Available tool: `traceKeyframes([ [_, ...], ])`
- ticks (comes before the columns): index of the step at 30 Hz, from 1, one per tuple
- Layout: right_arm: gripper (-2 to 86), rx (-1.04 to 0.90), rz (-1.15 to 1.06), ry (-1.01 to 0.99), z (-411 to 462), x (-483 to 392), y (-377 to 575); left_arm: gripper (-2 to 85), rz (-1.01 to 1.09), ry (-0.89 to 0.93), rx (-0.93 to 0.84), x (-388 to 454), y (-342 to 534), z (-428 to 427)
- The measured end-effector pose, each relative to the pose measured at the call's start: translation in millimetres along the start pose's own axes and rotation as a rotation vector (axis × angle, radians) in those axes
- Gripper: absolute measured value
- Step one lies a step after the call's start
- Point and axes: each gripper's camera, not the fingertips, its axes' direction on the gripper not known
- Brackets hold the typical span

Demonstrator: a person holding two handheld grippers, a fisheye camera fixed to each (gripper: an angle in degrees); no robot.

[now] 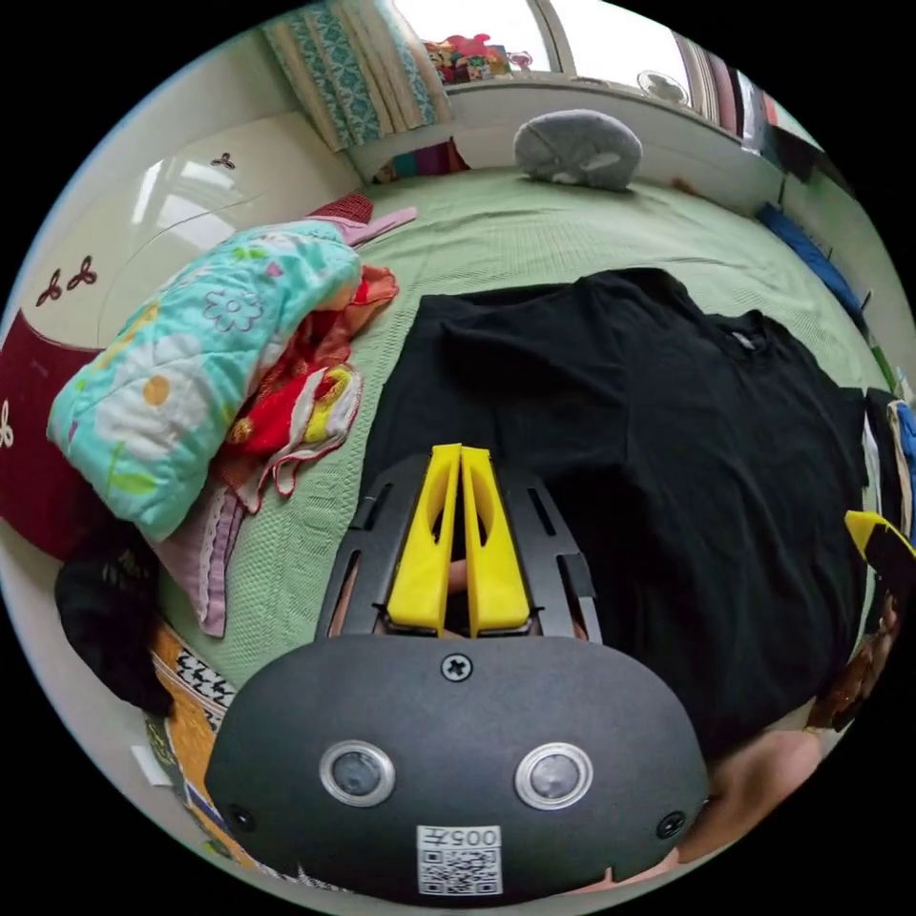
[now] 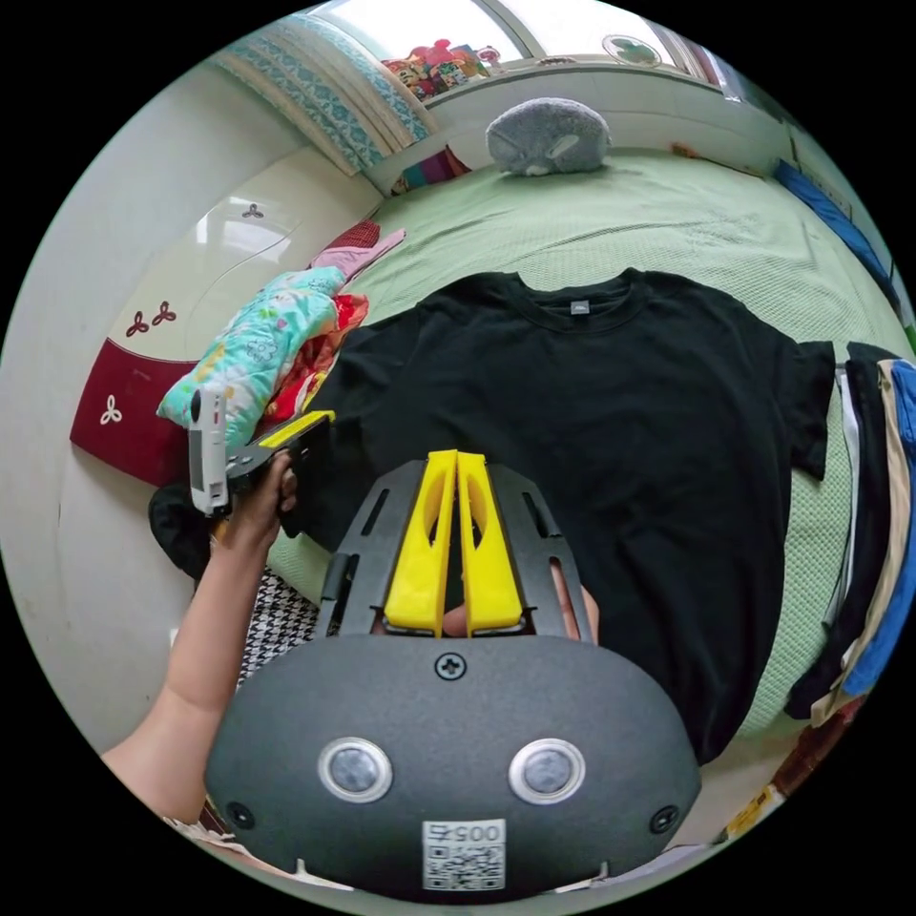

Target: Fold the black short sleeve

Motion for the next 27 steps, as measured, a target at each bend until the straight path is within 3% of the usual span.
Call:
traceKeyframes([
  [5, -1.0, 0.002, -0.013, 0.066, 14.6, -8.2, 9.4, 0.2, -0.081, 0.111, 0.1, -10.0, 34.6, -66.7],
  [10, -1.1, 0.11, -0.124, 0.307, 25.1, -41.0, 39.5, 6.8, -0.035, 0.368, 0.084, 46.4, 97.7, -125.9],
  [13, -1.1, 0.086, -0.256, 0.358, 44.5, -56.1, 62.1, 5.7, -0.039, 0.455, 0.064, 84.1, 132.1, -154.6],
  [17, -1.1, 0.114, -0.208, 0.363, 55.5, -51.8, 88.3, 0.5, -0.065, 0.36, 0.076, 116.3, 159.4, -188.7],
  [22, -1.0, 0.182, -0.228, 0.345, 48.3, -53.3, 143.7, -0.6, -0.097, 0.244, 0.276, 136.6, 196.2, -225.3],
  [27, -1.0, 0.193, -0.183, 0.494, 53.1, -54.9, 174.9, -0.7, 0.0, 0.178, 0.255, 149.6, 200.5, -243.2],
])
